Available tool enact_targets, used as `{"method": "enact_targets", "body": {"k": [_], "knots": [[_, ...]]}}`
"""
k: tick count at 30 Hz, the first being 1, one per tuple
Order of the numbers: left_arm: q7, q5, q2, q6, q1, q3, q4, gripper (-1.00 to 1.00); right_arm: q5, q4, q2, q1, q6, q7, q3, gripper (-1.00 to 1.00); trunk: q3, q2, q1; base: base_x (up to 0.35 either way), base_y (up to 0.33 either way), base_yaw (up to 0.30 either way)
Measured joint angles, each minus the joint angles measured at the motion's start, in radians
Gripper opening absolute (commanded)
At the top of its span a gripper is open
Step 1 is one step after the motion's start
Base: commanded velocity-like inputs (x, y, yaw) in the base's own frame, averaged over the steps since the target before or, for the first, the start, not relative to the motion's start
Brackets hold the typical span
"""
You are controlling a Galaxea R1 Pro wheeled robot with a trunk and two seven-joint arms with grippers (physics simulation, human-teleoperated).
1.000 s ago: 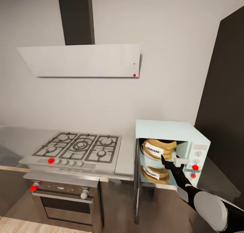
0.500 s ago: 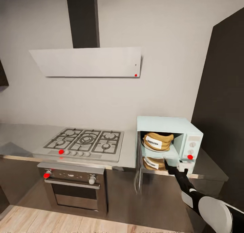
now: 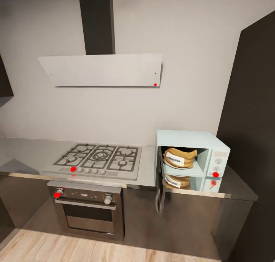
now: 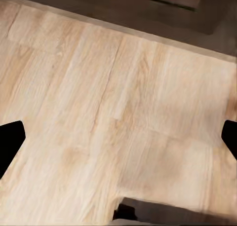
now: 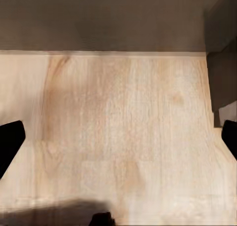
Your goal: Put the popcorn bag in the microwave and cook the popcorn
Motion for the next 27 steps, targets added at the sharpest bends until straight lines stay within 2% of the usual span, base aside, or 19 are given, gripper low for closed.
{"method": "enact_targets", "body": {"k": [2,3,4,5,7,12,13,15,16,18,21,22,23,24,27], "knots": [[-0.002,0.001,-0.039,0.166,-0.008,-0.004,-0.212,1.0,0.0,0.0,0.014,0.082,0.061,-0.02,0.001,1.0,0.0,0.0,0.0,0.0,0.0,0.0],[-0.003,0.0,-0.054,0.203,-0.022,-0.004,-0.266,1.0,0.0,0.0,0.022,0.106,0.067,-0.024,0.0,1.0,0.0,0.0,0.0,0.0,0.0,0.0],[-0.004,0.001,-0.069,0.235,-0.057,-0.005,-0.312,1.0,0.0,0.0,0.031,0.135,0.072,-0.027,0.0,1.0,0.0,0.0,0.0,0.0,0.0,0.0],[-0.004,0.001,-0.078,0.254,-0.117,-0.005,-0.333,1.0,0.0,0.0,0.038,0.16,0.075,-0.028,0.0,1.0,0.0,0.0,0.0,0.0,0.0,0.0],[-0.005,0.0,-0.084,0.27,-0.25,-0.005,-0.295,1.0,0.0,0.0,0.051,0.199,0.078,-0.029,0.0,1.0,0.0,0.0,0.0,0.0,0.0,0.0],[-0.036,0.0,-0.073,0.274,-0.5,-0.007,-0.146,1.0,0.0,0.0,0.075,0.216,0.087,-0.031,0.0,1.0,0.0,0.0,0.0,0.0,0.0,-0.016],[-0.066,0.0,-0.068,0.274,-0.553,-0.008,-0.12,1.0,0.0,0.0,0.077,0.217,0.088,-0.036,-0.001,1.0,0.0,0.0,0.0,0.0,0.0,-0.117],[-0.122,-0.002,-0.054,0.273,-0.618,-0.011,-0.09,1.0,-0.001,0.0,0.078,0.218,0.088,-0.048,-0.001,1.0,0.0,0.0,0.0,0.0,0.0,-0.193],[-0.173,-0.002,-0.042,0.27,-0.65,-0.011,-0.077,1.0,-0.001,0.0,0.078,0.219,0.088,-0.054,-0.001,1.0,0.0,0.0,0.0,0.0,0.0,-0.246],[-0.264,-0.004,-0.01,0.266,-0.678,-0.009,-0.067,1.0,-0.001,0.0,0.079,0.219,0.088,-0.059,-0.001,1.0,0.0,0.0,0.0,0.0,0.0,-0.263],[-0.31,-0.006,0.016,0.263,-0.687,-0.015,-0.064,1.0,-0.001,0.0,0.079,0.219,0.088,-0.06,-0.001,1.0,0.0,0.0,0.0,0.0,0.0,-0.274],[-0.322,-0.006,0.019,0.262,-0.688,-0.042,-0.064,1.0,-0.001,0.0,0.079,0.219,0.088,-0.061,-0.001,1.0,0.0,0.0,0.0,0.0,0.0,-0.277],[-0.33,-0.006,0.022,0.263,-0.688,-0.094,-0.063,1.0,-0.001,0.0,0.079,0.219,0.088,-0.061,-0.001,1.0,0.0,0.0,0.0,0.0,0.0,-0.278],[-0.334,-0.007,0.027,0.263,-0.688,-0.131,-0.062,1.0,0.0,0.0,0.079,0.219,0.088,-0.061,-0.001,1.0,0.0,0.0,0.0,0.0,0.0,-0.278],[-0.347,-0.007,0.043,0.263,-0.688,-0.219,-0.06,1.0,-0.001,0.0,0.078,0.219,0.088,-0.061,0.0,1.0,0.0,0.0,0.0,0.0,0.0,-0.278]]}}
